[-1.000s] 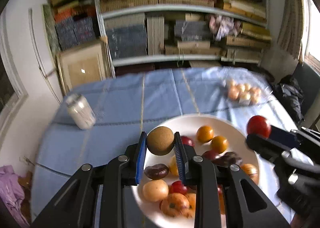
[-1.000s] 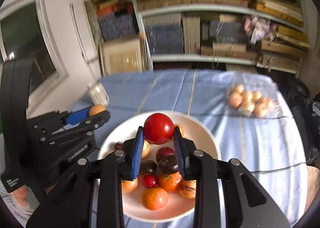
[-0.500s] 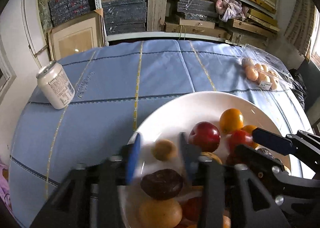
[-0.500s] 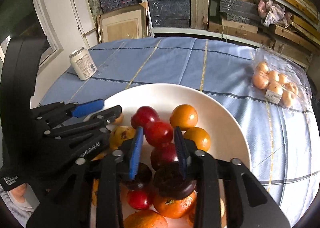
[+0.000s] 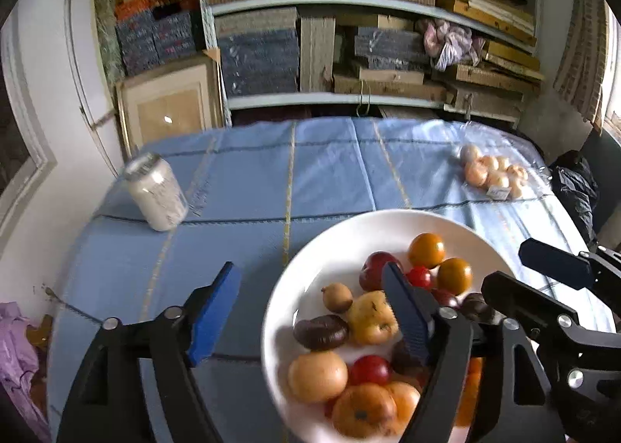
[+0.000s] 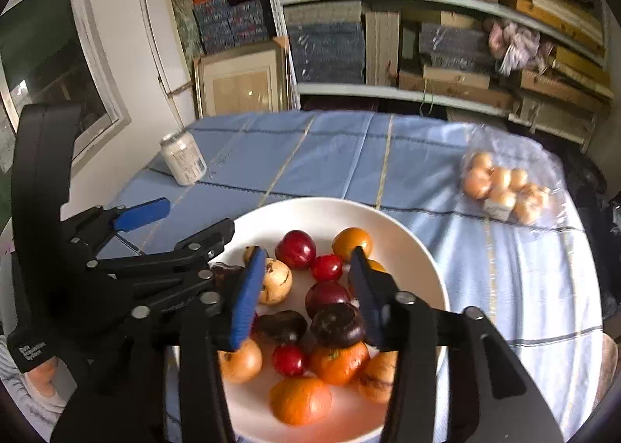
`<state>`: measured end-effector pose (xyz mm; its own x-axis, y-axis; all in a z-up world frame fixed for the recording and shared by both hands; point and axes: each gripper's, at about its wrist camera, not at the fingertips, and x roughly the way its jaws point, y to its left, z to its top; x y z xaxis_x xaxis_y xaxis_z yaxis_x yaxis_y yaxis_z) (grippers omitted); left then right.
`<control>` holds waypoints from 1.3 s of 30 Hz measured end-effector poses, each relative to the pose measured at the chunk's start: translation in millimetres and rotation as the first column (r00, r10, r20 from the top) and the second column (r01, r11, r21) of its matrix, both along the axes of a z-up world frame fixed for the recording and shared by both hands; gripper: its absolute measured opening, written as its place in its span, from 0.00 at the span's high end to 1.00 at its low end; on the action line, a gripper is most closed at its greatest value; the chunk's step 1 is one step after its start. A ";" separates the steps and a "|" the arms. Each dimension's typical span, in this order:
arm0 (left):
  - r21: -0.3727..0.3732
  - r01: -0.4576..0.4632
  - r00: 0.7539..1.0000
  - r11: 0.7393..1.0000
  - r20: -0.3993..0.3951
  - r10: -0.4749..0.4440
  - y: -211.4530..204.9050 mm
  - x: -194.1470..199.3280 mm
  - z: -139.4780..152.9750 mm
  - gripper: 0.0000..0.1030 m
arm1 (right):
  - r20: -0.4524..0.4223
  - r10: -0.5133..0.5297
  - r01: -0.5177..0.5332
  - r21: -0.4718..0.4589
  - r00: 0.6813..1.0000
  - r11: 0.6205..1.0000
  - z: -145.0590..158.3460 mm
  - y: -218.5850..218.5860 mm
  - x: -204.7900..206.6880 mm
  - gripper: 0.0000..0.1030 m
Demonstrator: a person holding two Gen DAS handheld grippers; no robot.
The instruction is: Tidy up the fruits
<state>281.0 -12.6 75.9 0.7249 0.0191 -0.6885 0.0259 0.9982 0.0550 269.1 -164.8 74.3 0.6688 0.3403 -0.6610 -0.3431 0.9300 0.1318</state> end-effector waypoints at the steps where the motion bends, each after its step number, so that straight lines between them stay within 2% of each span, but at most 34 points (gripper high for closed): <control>1: 0.002 -0.003 1.000 1.000 0.011 0.003 -1.0 -6.1 4.5 0.20 | 0.015 -0.001 0.001 -0.001 1.000 1.000 5.4 -2.1 -9.8 0.52; 3: 0.004 -0.016 0.999 1.000 0.038 0.016 -1.6 -25.0 15.3 0.16 | 0.032 -0.005 0.005 0.000 0.999 1.000 11.4 -5.8 -24.7 0.51; 8: 0.004 -0.044 0.996 0.999 0.074 0.044 -1.4 -73.7 24.5 0.16 | 0.091 -0.031 0.030 0.012 0.995 0.999 18.5 -19.2 -76.9 0.40; 16: -0.021 -0.091 0.991 0.996 0.100 0.093 3.1 -156.7 5.2 0.11 | 0.110 -0.048 0.042 0.057 0.993 0.997 0.9 -31.9 -148.6 0.35; 23: -0.045 -0.102 0.991 0.994 0.082 0.106 6.4 -201.2 -22.8 0.10 | 0.121 -0.092 0.085 0.067 0.988 0.994 -29.0 -41.9 -189.9 0.32; 26: -0.031 -0.090 0.991 0.995 0.099 0.093 1.0 -212.2 -34.2 0.06 | 0.163 -0.149 0.140 0.068 0.975 0.988 -42.6 -49.1 -202.9 0.21; 28: -0.017 -0.084 0.990 0.996 0.109 0.085 -3.2 -213.6 -40.4 0.04 | 0.201 -0.187 0.173 0.085 0.961 0.981 -51.0 -52.8 -208.5 0.09; 30: 0.001 -0.074 0.993 0.997 0.093 0.074 -7.4 -210.5 -48.6 0.04 | 0.220 -0.208 0.191 0.096 0.953 0.977 -60.8 -54.9 -210.7 0.07; 33: 0.018 -0.064 0.995 0.998 0.075 0.063 -11.1 -203.5 -53.9 0.04 | 0.205 -0.185 0.174 0.069 0.961 0.982 -63.7 -54.3 -203.6 0.07; 34: 0.014 -0.061 0.995 0.998 0.078 0.059 -10.8 -201.9 -53.7 0.04 | 0.208 -0.195 0.182 0.078 0.959 0.980 -64.1 -57.3 -203.0 0.04; 39: -0.061 -0.062 0.995 0.996 0.078 0.067 -2.3 -193.9 -50.7 0.04 | 0.170 -0.225 0.210 0.101 0.959 0.972 -67.5 -66.9 -196.9 0.04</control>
<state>87.0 -14.9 25.2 0.7761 0.0294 -0.6299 -0.0410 0.9992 -0.0039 72.3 -231.7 6.8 0.8375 0.2206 -0.5000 -0.1583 0.9736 0.1644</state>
